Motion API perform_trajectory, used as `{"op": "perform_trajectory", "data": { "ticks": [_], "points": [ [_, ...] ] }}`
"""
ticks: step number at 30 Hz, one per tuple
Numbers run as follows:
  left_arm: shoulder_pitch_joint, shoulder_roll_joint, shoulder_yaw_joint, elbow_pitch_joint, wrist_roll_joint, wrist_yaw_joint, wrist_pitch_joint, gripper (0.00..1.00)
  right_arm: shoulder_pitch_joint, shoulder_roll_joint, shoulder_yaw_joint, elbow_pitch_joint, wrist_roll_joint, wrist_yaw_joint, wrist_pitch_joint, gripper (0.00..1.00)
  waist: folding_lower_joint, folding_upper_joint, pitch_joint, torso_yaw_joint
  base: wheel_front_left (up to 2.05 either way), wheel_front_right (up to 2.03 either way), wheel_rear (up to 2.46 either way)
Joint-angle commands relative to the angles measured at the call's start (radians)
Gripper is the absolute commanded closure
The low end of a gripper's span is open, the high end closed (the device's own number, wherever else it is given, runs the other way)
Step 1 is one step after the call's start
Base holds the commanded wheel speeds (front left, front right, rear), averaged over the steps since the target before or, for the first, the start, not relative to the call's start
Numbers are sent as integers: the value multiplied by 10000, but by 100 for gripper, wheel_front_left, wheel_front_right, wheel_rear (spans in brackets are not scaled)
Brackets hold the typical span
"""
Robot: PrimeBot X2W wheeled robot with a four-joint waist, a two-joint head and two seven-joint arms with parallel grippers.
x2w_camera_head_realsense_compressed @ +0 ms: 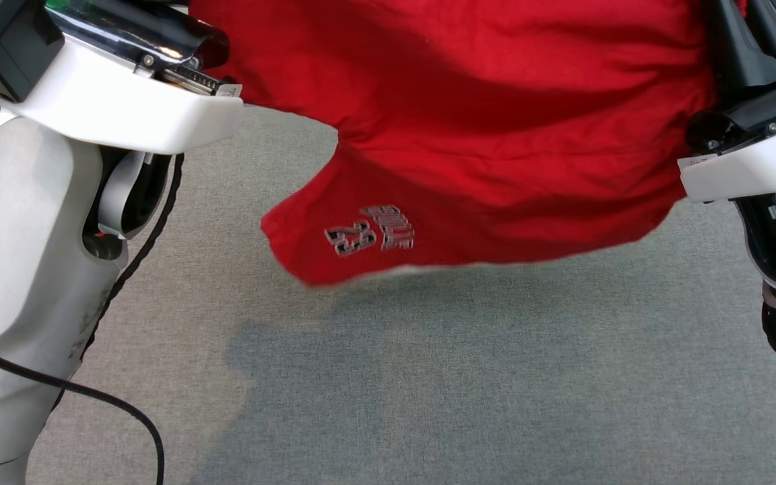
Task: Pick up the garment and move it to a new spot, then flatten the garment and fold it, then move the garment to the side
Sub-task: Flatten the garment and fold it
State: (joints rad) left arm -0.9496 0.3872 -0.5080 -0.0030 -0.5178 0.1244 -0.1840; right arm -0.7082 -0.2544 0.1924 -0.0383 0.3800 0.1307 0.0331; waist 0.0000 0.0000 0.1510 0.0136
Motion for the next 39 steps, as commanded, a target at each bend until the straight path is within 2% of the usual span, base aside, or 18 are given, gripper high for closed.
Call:
{"op": "perform_trajectory", "data": {
  "ticks": [1,8,13,20,22,27,33,39],
  "points": [
    [29,-6,30,44,-53,60,15,100,-35,-44,-10,133,102,3,-78,100,0,0,12,-4,0,0,0],
    [-186,-55,107,395,-154,-119,-222,100,-504,-33,66,612,275,3,-141,100,0,0,507,-77,0,0,0],
    [-916,-211,176,1395,-224,-561,-450,100,-1561,117,385,1295,429,3,-204,100,0,0,1182,-159,0,0,0],
    [-2910,-850,177,3783,187,-1381,-729,100,-4150,430,1116,3463,673,3,-968,100,0,0,2225,-204,0,0,0],
    [-3206,-990,260,4168,205,-1465,-759,100,-4517,476,1237,3867,710,3,-1182,100,0,0,2343,-216,0,0,0],
    [-4069,-1505,876,5641,551,-1817,-783,100,-6029,826,1876,6012,985,3,-2419,100,0,0,2765,-325,0,0,0],
    [-4337,-2026,1085,8104,431,-2228,-789,100,-6829,1261,2733,8360,1706,4,-2827,100,0,0,3054,-385,0,0,0],
    [-3801,-2502,1298,9205,16,-2472,-789,100,-6338,1249,3648,9236,2440,3,-2962,100,0,0,3413,-289,0,0,0]
  ]
}}
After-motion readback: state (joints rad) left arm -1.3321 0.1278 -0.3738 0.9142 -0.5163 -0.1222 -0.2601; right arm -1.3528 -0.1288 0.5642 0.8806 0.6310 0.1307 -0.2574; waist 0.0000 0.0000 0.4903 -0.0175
